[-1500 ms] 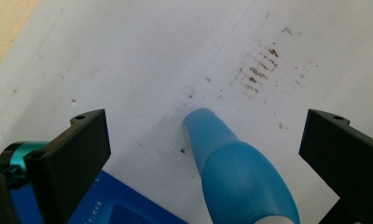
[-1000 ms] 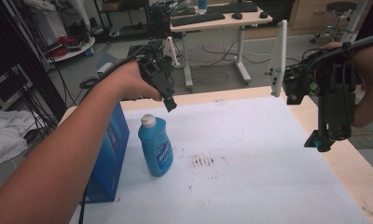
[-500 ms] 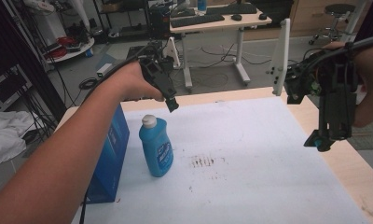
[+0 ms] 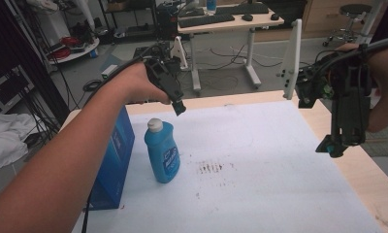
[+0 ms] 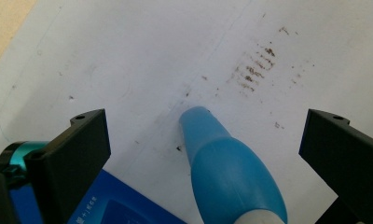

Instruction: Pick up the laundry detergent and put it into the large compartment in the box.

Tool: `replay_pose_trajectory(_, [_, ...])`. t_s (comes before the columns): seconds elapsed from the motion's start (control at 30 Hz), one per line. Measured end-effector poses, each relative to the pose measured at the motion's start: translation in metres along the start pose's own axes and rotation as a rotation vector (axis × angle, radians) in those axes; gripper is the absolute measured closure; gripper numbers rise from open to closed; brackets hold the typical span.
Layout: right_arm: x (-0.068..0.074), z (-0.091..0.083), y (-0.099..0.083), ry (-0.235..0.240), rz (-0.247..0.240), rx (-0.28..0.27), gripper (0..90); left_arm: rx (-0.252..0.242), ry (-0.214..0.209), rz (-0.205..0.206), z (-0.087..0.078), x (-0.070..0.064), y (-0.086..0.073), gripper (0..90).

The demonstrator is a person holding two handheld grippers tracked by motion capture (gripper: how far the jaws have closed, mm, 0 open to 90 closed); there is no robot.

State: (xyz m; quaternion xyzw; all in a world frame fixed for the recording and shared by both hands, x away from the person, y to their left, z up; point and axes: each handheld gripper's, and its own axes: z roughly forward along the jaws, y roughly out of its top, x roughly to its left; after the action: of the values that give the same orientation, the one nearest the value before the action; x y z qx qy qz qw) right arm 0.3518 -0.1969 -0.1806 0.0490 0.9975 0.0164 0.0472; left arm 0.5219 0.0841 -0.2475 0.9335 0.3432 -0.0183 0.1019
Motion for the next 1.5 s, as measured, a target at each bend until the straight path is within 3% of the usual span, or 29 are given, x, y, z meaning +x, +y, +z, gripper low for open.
replay_pose_trajectory(0.1, [0.001, 0.0, 0.001, -0.003, -0.008, -0.002, 1.6, -0.014, -0.016, -0.035, -0.006, -0.004, -0.004, 1.8])
replay_pose_trajectory(0.43, [0.009, -0.002, 0.001, -0.018, -0.038, -0.015, 1.6, -0.041, 0.012, -0.132, -0.033, -0.024, -0.026, 1.8])
replay_pose_trajectory(0.77, [0.013, -0.003, 0.005, -0.026, -0.059, -0.023, 1.6, -0.036, 0.023, -0.219, -0.039, -0.034, -0.046, 1.8])
replay_pose_trajectory(1.13, [0.014, 0.001, 0.007, -0.018, -0.065, -0.025, 1.6, 0.024, 0.007, -0.256, -0.016, -0.032, -0.057, 1.8])
replay_pose_trajectory(1.5, [0.013, 0.006, 0.008, -0.007, -0.059, -0.017, 1.6, 0.05, -0.014, -0.246, 0.005, -0.028, -0.057, 1.8])
